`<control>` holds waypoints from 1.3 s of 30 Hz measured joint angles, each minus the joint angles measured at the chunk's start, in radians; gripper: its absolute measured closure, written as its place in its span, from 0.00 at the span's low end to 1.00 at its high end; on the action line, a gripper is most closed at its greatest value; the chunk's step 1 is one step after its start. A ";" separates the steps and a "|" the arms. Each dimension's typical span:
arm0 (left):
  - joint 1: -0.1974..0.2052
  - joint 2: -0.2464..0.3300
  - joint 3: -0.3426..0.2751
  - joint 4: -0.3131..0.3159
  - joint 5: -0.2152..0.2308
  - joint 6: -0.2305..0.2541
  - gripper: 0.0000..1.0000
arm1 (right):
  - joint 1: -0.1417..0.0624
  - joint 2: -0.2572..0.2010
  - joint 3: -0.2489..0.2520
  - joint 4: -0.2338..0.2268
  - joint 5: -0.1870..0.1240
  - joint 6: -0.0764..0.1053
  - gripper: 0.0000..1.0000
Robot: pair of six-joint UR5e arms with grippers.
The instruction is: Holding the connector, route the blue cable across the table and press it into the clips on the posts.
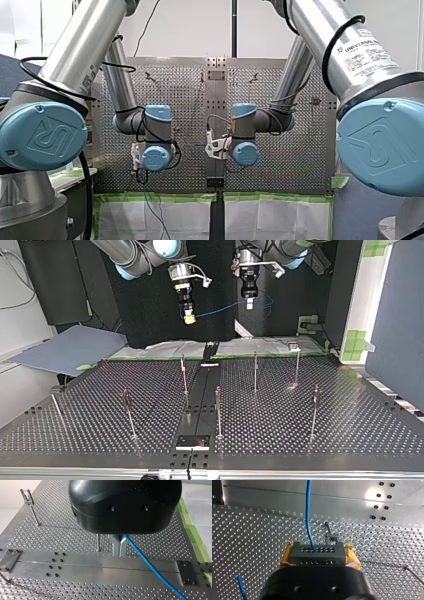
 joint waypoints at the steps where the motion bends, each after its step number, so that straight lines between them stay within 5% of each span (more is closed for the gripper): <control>1: 0.000 0.000 0.000 0.000 0.000 0.000 1.00 | 0.000 0.000 0.000 0.000 0.000 0.000 1.00; 17: 0.001 -0.011 -0.021 -0.033 0.007 0.010 1.00 | 0.009 0.011 -0.011 0.011 0.000 -0.007 1.00; 39: 0.000 0.000 -0.012 -0.049 0.000 0.023 1.00 | 0.017 0.164 -0.054 0.158 0.000 -0.012 1.00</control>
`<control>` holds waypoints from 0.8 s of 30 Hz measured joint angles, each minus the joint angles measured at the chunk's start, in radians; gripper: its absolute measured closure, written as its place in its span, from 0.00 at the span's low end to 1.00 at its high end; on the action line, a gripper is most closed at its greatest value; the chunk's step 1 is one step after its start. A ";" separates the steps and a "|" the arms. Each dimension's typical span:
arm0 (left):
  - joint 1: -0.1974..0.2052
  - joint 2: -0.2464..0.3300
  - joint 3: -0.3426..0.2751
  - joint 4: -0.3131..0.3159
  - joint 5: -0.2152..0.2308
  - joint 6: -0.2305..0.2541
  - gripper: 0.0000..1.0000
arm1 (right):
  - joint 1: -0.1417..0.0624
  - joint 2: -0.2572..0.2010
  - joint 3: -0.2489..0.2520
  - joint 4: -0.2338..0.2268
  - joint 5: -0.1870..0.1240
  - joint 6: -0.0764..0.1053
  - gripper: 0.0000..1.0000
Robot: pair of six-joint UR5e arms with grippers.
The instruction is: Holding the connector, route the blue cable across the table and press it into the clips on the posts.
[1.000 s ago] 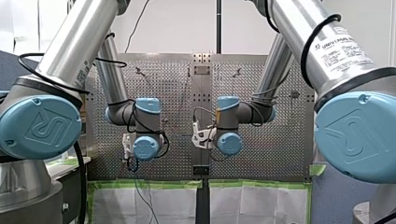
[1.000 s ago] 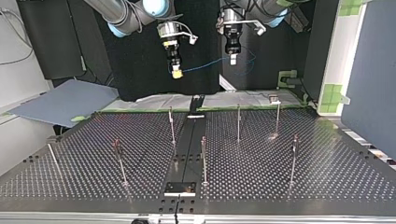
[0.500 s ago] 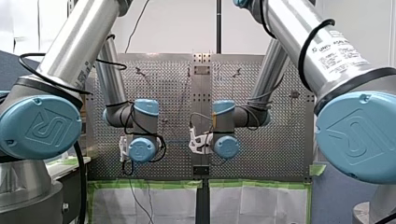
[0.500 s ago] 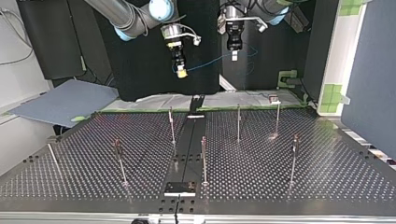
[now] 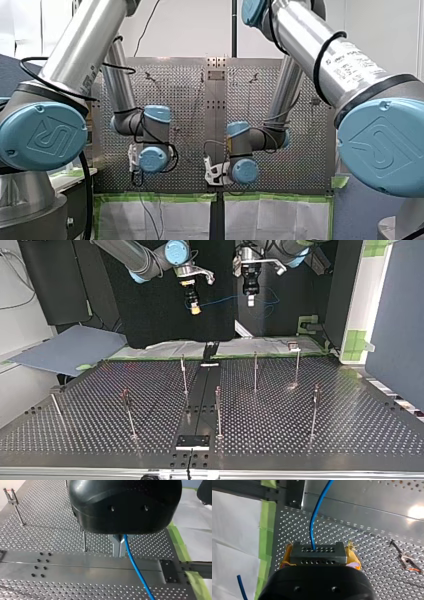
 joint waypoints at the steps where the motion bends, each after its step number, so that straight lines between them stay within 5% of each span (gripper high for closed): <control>1: 0.000 0.008 0.004 -0.008 -0.003 0.008 1.00 | 0.000 0.001 0.000 0.001 0.000 0.000 1.00; 10: 0.014 0.085 0.016 -0.082 0.009 0.018 1.00 | 0.013 -0.052 -0.037 0.057 -0.010 0.032 1.00; 18: 0.029 0.155 0.024 -0.152 -0.051 0.021 1.00 | 0.015 -0.115 -0.090 0.120 -0.068 0.084 1.00; 24: 0.050 0.212 0.045 -0.209 -0.087 0.038 1.00 | 0.016 -0.166 -0.141 0.171 -0.120 0.088 1.00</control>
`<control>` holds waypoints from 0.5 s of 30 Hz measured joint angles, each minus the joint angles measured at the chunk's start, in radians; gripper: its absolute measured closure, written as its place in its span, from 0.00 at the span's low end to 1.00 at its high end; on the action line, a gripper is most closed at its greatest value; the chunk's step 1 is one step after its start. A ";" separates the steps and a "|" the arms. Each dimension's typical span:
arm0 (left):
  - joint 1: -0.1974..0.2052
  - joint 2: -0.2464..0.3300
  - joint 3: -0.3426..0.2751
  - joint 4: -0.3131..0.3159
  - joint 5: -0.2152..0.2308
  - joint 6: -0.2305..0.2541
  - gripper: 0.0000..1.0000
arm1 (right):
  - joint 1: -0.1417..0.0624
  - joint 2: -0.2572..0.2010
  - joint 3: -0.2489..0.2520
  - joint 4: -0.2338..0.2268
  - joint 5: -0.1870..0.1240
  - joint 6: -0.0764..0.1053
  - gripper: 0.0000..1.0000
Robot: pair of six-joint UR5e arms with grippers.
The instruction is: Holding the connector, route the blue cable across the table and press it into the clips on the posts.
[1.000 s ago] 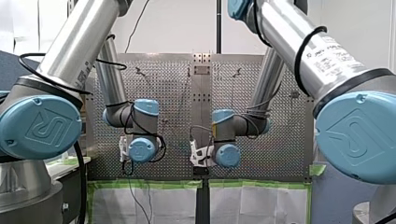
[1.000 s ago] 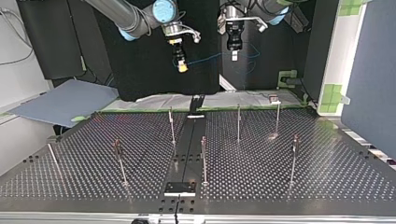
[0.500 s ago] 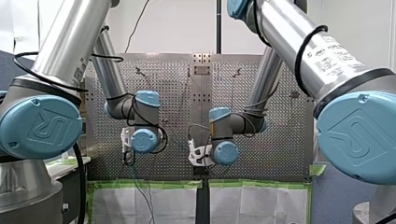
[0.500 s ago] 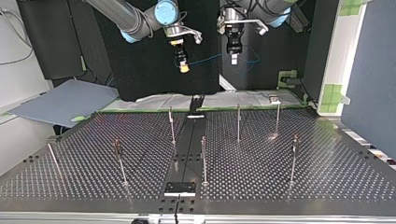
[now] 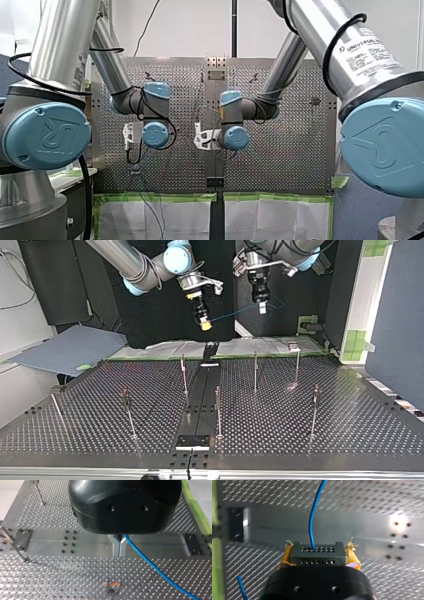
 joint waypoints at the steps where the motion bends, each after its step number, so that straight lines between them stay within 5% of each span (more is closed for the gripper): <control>1: 0.004 0.011 0.006 -0.011 -0.002 0.002 1.00 | 0.001 -0.008 -0.008 0.008 -0.008 0.000 1.00; 15: 0.052 0.133 0.064 -0.125 -0.006 0.002 1.00 | 0.018 -0.135 -0.135 0.135 -0.090 0.011 1.00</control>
